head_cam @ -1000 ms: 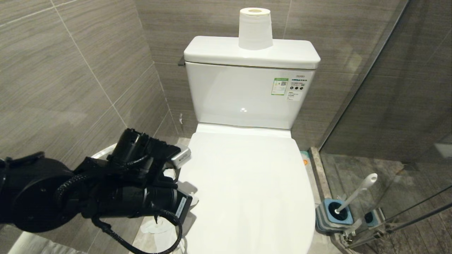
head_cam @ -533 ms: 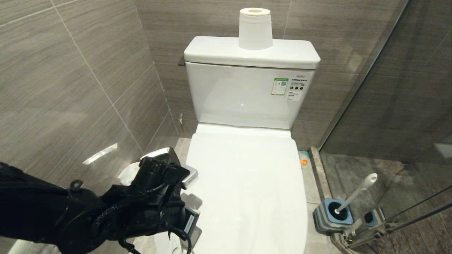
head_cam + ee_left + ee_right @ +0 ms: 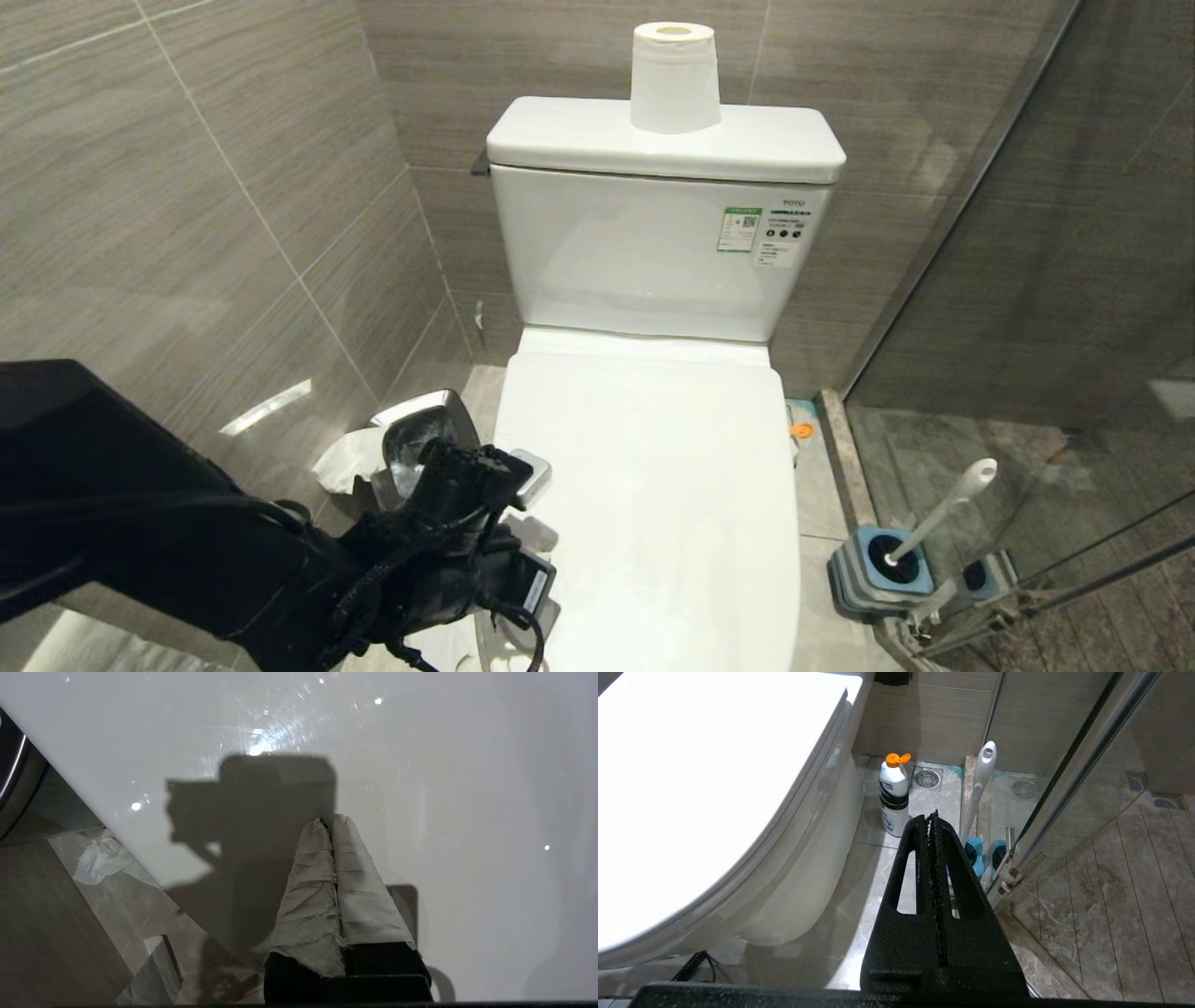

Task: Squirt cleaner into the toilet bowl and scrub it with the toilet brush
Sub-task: Close the toilet lid

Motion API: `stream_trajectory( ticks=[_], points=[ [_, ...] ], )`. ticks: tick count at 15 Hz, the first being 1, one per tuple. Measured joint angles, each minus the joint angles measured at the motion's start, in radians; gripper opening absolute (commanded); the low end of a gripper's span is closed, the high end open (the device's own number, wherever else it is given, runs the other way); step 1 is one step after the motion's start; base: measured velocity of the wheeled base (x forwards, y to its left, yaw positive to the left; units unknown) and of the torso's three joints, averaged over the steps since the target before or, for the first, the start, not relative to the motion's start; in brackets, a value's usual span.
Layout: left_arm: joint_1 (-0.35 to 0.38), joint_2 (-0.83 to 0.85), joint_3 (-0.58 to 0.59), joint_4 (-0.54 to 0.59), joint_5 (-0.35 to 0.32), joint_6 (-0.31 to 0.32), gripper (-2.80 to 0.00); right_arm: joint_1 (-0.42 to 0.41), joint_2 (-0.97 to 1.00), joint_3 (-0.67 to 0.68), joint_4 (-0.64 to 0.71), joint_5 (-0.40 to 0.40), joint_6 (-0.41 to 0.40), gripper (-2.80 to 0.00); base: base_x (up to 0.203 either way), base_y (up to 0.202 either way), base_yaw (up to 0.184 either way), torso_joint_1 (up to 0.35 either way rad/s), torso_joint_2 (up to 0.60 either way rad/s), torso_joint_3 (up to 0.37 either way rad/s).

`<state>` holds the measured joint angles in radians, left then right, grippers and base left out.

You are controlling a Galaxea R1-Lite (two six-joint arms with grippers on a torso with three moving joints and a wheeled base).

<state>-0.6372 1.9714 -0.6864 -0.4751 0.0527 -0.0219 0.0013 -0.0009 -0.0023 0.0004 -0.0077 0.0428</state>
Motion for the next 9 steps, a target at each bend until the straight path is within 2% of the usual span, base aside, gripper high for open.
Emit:
stream_trajectory(
  ticks=[4,9],
  points=[
    [-0.011,-0.006,0.003,0.007,0.007,-0.022,-2.8,0.0,0.0,0.0,0.0,0.0,0.0,-2.8,0.0,0.0,0.0,0.0,0.0,0.0],
    [-0.014,-0.173,0.0,0.022,-0.001,-0.022,-2.8,0.0,0.0,0.0,0.0,0.0,0.0,-2.8,0.0,0.0,0.0,0.0,0.0,0.0]
  ],
)
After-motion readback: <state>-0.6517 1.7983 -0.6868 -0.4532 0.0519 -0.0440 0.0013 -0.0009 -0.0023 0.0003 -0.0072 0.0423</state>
